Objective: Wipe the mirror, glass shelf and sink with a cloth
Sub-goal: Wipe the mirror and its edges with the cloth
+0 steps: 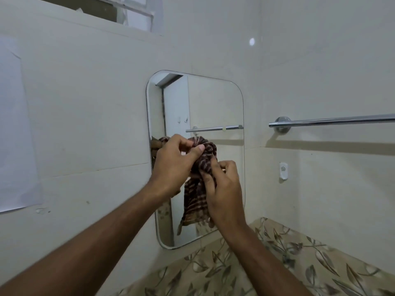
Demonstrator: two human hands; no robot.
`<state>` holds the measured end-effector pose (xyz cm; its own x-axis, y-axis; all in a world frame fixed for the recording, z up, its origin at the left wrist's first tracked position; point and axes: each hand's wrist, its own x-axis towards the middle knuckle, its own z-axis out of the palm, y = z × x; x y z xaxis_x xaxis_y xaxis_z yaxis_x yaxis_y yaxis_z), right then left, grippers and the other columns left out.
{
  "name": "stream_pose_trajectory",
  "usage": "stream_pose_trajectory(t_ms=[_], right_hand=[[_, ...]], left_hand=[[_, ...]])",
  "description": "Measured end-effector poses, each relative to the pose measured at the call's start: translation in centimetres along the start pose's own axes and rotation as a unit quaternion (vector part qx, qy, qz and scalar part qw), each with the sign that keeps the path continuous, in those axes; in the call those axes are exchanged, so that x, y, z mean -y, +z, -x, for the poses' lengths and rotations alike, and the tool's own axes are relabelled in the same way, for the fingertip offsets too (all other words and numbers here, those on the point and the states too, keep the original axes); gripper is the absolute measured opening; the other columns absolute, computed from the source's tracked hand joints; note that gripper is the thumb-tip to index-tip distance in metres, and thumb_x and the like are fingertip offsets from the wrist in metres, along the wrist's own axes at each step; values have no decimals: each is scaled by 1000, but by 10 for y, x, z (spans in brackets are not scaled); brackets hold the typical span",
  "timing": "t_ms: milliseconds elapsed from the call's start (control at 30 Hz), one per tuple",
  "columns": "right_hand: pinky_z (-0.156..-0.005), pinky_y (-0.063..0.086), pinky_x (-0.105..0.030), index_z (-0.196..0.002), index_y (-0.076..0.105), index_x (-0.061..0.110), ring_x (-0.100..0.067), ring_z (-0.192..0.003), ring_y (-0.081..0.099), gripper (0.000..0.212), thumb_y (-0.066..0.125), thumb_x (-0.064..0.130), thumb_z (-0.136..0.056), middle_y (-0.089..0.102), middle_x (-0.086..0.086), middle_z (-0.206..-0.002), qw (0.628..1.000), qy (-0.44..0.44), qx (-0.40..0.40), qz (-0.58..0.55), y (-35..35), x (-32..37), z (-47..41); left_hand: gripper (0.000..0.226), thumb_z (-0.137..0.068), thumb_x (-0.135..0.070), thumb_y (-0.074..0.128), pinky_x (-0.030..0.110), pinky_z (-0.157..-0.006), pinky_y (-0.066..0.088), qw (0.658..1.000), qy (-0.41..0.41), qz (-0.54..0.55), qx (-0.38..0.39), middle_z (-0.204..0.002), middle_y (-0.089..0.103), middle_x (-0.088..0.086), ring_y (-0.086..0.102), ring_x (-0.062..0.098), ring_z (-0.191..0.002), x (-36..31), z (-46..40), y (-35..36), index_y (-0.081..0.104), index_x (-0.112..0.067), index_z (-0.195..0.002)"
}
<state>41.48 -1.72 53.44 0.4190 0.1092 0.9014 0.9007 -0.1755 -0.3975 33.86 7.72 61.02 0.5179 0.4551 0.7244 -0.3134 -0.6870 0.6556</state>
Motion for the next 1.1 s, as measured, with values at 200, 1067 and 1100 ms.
stream_pose_trajectory(t_ms=[200,1067,1100], right_hand=[[-71,48,-7,-133,64,13,-3,-82,57,35,61,11,-98,60,1,-96,981,65,-121,-135,28,6,-26],[-123,8,-56,-160,12,18,-19,-155,7,74,24,60,-100,15,-5,-166,995,-42,-86,40,132,-14,-112],[-122,8,-57,-160,11,18,-19,-155,7,74,23,60,-101,14,-4,-167,995,-25,-97,29,129,-20,-126]], left_hand=[[36,-91,-41,69,16,-85,50,982,111,-149,44,-107,65,-17,62,-4,-98,-6,-28,-11,63,-27,-124],[30,-95,6,46,34,-93,45,811,398,-428,-40,-117,58,20,53,30,-109,42,-106,-72,60,3,-122],[31,-94,8,45,34,-91,47,810,397,-429,-50,-116,58,20,53,30,-108,43,-105,-70,60,4,-121]])
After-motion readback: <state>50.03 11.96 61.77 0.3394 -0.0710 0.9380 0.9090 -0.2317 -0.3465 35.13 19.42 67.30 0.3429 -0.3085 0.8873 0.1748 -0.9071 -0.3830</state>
